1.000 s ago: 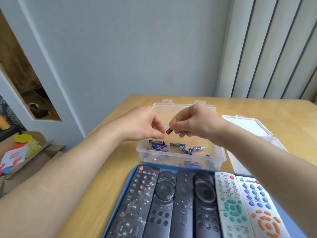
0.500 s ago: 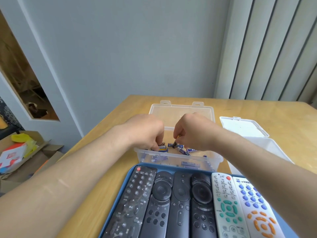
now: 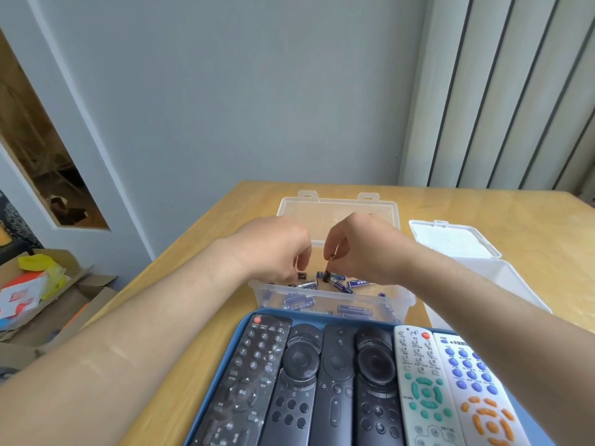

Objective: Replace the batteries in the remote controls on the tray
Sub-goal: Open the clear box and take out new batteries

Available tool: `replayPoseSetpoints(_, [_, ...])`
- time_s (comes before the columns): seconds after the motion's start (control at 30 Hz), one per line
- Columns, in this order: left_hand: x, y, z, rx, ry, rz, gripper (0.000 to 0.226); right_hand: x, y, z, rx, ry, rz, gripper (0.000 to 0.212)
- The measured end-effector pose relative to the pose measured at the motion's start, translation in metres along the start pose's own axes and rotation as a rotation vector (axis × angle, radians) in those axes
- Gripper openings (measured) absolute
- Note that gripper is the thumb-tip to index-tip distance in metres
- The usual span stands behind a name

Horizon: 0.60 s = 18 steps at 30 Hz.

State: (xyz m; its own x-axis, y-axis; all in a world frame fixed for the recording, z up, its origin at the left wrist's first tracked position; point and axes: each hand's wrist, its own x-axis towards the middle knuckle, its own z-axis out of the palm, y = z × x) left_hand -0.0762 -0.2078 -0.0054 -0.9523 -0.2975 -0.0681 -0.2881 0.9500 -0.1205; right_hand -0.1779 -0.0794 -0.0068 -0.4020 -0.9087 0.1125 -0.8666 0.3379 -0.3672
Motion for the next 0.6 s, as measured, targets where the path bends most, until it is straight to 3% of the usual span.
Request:
replayPoseSetpoints(0.23, [-0.001,0.009,0.000,0.301,0.010,0.057,0.010,-0.002,0.002,0.003,0.041,0.003,0.014,0.020])
replayPoseSetpoints(0.3, [0.000,0.009,-0.002,0.260,0.002,0.050,0.005,-0.003,0.003,0.006,0.070,0.023,0.004,0.020])
replayPoseSetpoints(0.4, [-0.007,0.001,-0.008,-0.137,0.107,-0.077,0.002,-0.007,0.007,-0.001,0.224,0.103,0.029,0.011])
replayPoseSetpoints(0.5, [-0.026,0.013,-0.017,-0.669,0.253,-0.152,0.002,-0.023,0.007,-0.016,0.794,0.115,0.181,0.005])
replayPoseSetpoints(0.6, [-0.044,0.035,-0.018,-1.270,0.184,-0.124,0.008,-0.040,0.001,-0.024,1.135,0.081,0.221,0.013])
